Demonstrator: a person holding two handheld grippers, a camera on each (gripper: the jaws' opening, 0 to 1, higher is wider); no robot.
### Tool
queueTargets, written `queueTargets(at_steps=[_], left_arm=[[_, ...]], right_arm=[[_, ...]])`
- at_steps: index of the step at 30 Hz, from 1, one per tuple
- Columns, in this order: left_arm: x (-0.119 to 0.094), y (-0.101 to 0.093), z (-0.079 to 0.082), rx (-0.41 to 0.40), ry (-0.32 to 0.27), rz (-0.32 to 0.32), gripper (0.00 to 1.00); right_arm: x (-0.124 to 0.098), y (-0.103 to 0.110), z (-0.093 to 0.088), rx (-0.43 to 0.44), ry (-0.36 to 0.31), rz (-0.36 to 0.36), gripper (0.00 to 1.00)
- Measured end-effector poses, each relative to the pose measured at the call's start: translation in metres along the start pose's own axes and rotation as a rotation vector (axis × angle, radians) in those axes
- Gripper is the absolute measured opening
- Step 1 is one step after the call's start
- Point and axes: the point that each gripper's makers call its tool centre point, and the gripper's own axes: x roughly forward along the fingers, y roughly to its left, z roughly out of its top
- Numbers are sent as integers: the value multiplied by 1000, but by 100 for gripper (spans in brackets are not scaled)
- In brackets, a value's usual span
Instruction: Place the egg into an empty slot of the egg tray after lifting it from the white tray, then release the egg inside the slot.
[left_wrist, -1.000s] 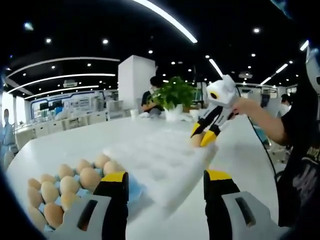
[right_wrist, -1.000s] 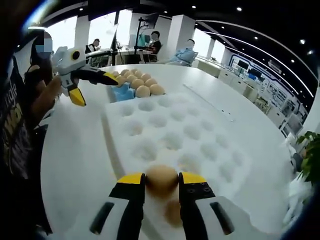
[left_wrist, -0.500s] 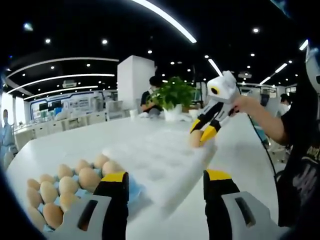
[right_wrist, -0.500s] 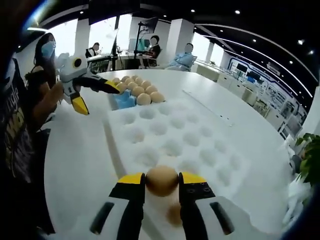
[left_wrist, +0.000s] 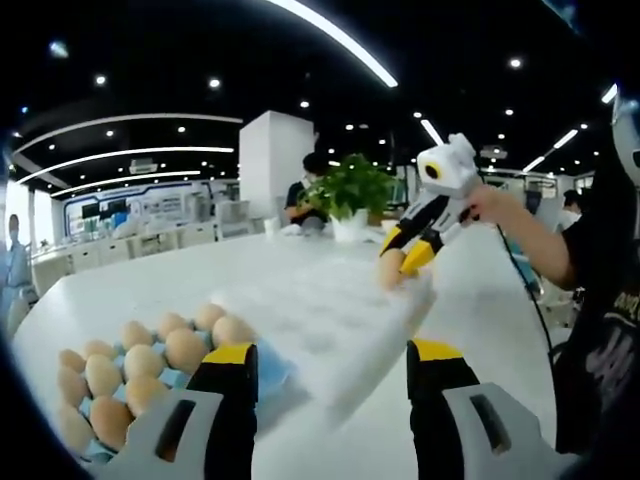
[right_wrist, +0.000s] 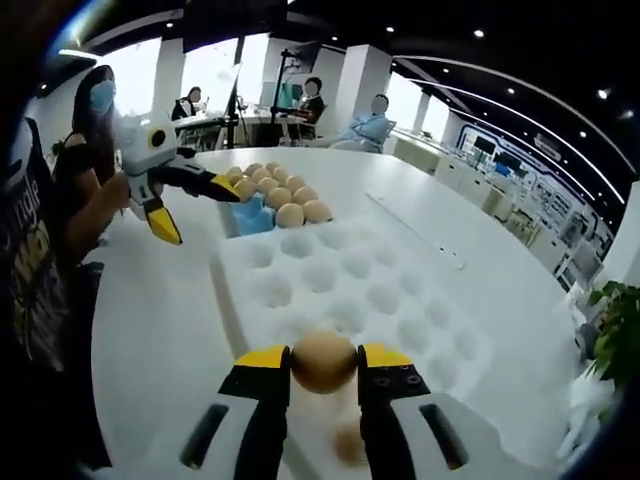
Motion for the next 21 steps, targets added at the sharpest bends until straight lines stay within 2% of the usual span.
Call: queueTargets(at_steps=[13, 19, 21], left_arm=[[-14, 9, -2, -6, -9, 32, 61], [-20, 14, -5, -9, -9, 48, 61], [-22, 15, -6, -10, -8, 51, 61]], right_arm=[[10, -6, 15, -24, -21, 26, 28], [19, -2, 30, -47, -39, 40, 28], [21, 5, 35, -55, -44, 47, 28]])
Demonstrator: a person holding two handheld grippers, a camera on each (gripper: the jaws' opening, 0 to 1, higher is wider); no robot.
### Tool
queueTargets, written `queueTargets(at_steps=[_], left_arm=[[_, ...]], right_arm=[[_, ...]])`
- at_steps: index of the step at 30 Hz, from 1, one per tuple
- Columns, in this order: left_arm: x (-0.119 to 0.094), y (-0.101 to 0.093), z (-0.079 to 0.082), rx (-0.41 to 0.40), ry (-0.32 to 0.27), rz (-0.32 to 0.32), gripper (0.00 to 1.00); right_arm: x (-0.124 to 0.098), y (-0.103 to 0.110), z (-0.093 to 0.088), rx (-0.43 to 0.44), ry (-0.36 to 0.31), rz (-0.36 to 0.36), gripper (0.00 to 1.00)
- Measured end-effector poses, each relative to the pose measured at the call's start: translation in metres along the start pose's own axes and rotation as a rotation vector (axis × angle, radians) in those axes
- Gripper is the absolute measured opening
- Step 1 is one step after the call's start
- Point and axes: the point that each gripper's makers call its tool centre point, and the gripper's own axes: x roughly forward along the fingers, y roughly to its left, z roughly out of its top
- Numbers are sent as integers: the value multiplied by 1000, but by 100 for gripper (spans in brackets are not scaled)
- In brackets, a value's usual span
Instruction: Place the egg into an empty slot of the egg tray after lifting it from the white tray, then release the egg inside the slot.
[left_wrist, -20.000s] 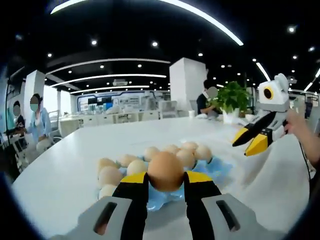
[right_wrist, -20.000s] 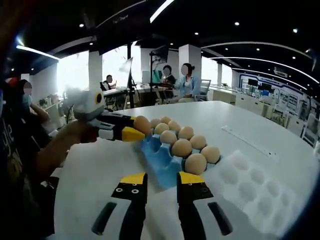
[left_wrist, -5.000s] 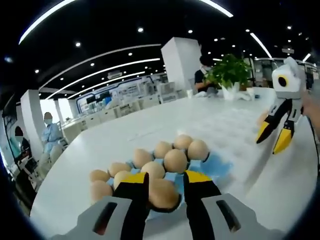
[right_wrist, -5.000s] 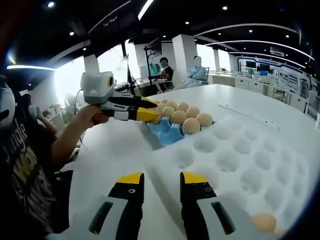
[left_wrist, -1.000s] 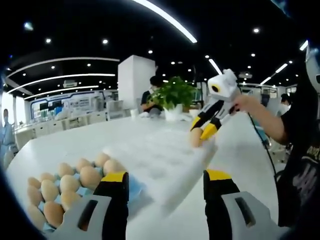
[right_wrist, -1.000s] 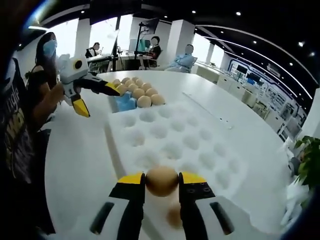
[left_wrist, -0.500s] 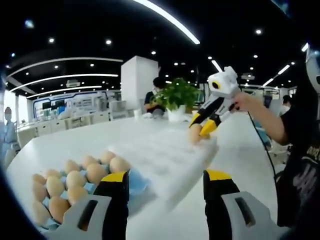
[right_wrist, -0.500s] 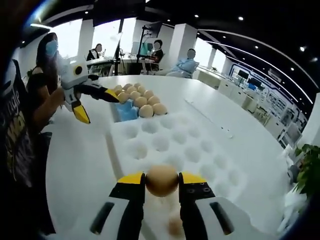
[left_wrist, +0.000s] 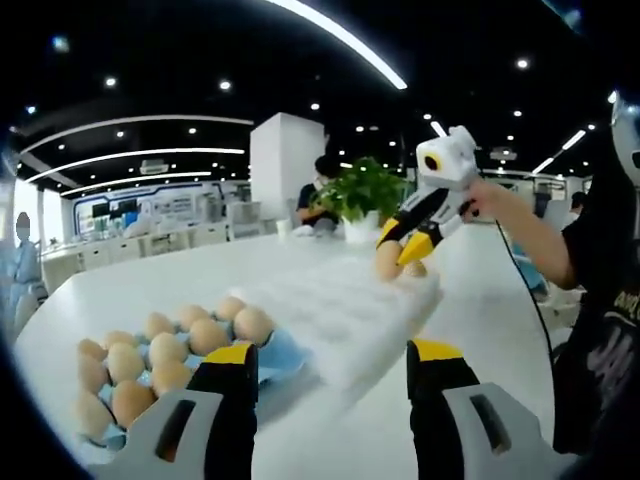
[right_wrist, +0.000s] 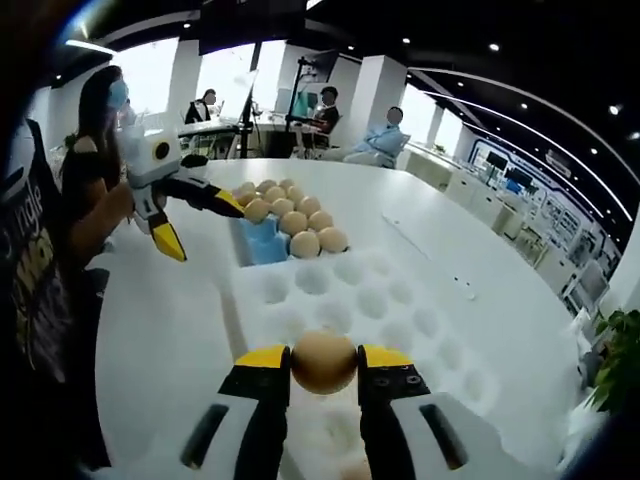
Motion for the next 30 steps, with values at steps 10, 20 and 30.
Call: queueTargets(at_steps=[10, 20, 30], left_arm=[[-12, 10, -4, -14, -5, 32, 61], [-21, 16, -9, -27, -7, 45, 61], [-30, 26, -12, -39, -9, 67, 61]], right_arm=[[14, 12, 22, -32, -20, 30, 28], [31, 15, 41, -65, -38, 63, 28], [52, 23, 61, -93, -58, 94, 28]])
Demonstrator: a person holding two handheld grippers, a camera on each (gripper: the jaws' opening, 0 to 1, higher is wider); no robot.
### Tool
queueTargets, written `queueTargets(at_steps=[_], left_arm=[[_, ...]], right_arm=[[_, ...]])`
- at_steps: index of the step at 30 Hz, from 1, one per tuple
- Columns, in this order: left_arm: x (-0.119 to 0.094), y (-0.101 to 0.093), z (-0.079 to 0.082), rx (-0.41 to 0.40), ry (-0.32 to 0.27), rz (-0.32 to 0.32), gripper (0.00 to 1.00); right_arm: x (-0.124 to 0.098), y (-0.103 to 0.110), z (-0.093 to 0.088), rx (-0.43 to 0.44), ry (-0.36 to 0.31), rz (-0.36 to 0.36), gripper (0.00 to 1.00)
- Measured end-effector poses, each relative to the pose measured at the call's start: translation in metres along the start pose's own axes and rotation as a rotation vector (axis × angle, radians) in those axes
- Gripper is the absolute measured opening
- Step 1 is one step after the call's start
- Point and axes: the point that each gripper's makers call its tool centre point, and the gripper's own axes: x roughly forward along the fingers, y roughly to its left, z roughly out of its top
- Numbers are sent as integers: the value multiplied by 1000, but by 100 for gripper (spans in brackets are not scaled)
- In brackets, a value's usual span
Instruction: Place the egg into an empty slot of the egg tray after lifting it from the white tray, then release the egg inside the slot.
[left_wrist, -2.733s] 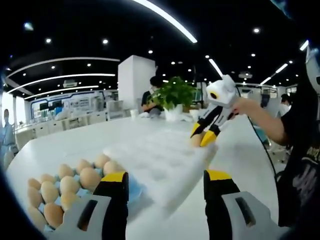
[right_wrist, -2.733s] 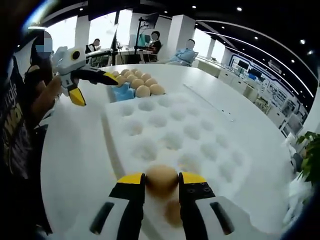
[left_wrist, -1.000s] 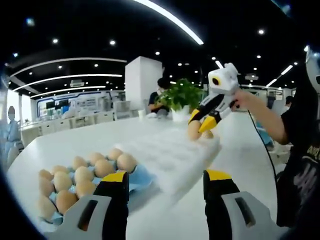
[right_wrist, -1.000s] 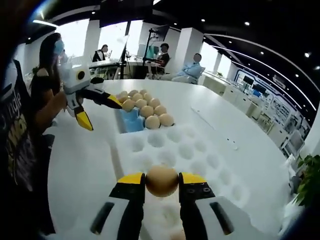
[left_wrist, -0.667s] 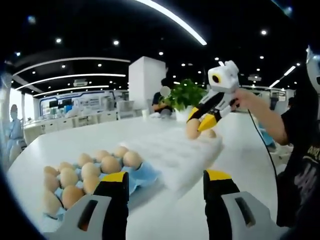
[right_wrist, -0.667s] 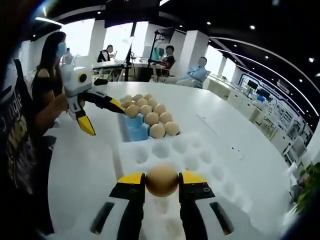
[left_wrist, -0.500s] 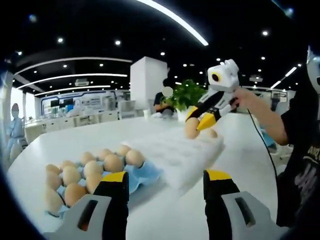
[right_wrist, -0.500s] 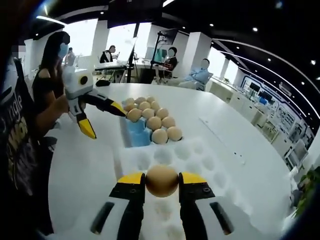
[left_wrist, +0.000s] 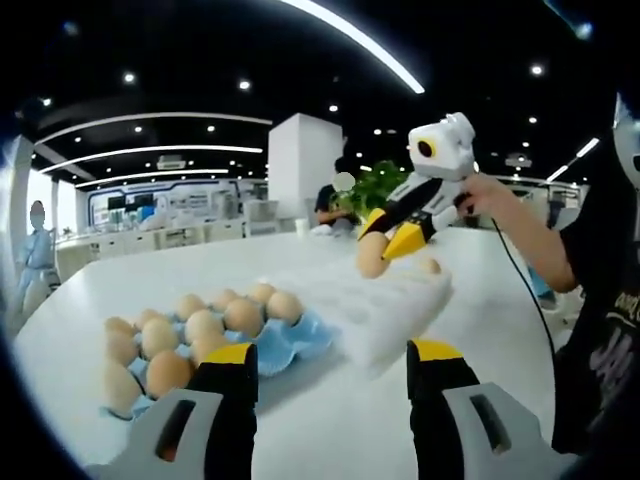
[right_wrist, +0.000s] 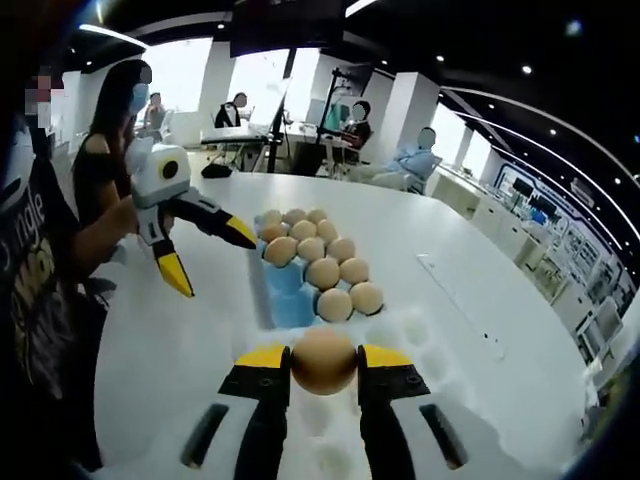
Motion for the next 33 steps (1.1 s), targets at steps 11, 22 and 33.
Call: queueTargets(at_steps=[11, 22, 33], left_arm=[[-8, 8, -4, -17, -6, 14, 61], [-16, 17, -8, -38, -17, 31, 61], [-22, 24, -9, -47, -23, 42, 61]], right_arm=[[20, 8, 18, -21, -10, 37, 28], [45, 18, 30, -34, -13, 74, 28], [66, 32, 42, -45, -11, 116, 28]])
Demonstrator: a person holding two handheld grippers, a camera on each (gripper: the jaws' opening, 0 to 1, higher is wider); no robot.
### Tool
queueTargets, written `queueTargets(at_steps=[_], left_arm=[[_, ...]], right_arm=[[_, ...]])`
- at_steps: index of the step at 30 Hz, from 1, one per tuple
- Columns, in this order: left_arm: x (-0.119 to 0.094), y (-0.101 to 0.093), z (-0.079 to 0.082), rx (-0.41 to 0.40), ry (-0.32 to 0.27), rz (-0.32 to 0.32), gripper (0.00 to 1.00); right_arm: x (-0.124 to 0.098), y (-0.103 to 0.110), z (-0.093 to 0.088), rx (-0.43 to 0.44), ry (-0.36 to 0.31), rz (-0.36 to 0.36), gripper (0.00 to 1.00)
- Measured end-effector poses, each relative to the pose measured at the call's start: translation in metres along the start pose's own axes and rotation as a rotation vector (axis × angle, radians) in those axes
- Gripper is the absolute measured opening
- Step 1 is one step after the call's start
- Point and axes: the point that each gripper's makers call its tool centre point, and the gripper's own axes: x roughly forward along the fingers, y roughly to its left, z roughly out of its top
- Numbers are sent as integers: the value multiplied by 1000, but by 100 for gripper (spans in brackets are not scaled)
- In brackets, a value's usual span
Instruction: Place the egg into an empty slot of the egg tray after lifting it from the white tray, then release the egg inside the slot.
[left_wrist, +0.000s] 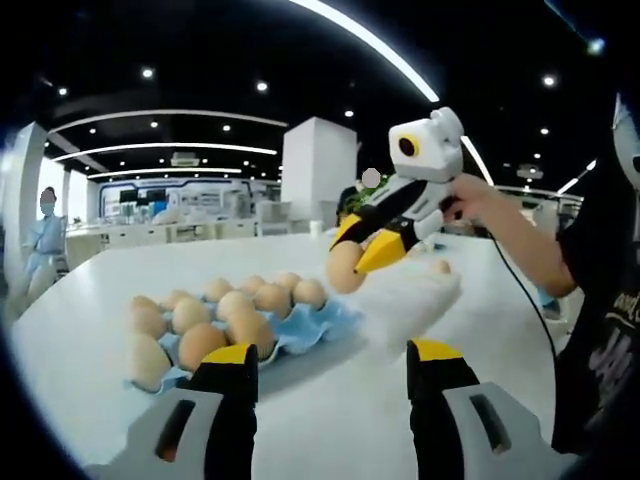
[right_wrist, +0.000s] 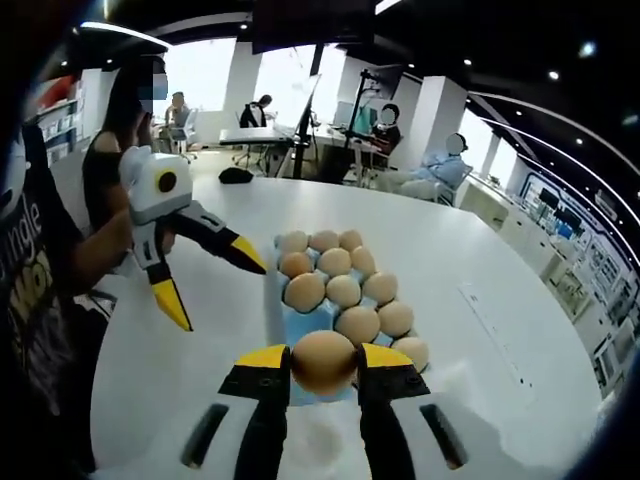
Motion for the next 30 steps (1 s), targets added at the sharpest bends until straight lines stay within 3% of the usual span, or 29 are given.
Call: queueTargets(at_steps=[16, 30], left_arm=[[-8, 12, -2, -16, -9, 27, 61], [-18, 19, -5, -32, -20, 51, 61]], right_arm=[[27, 8, 15, -11, -2, 49, 28], [49, 12, 6, 4, 33, 82, 28]])
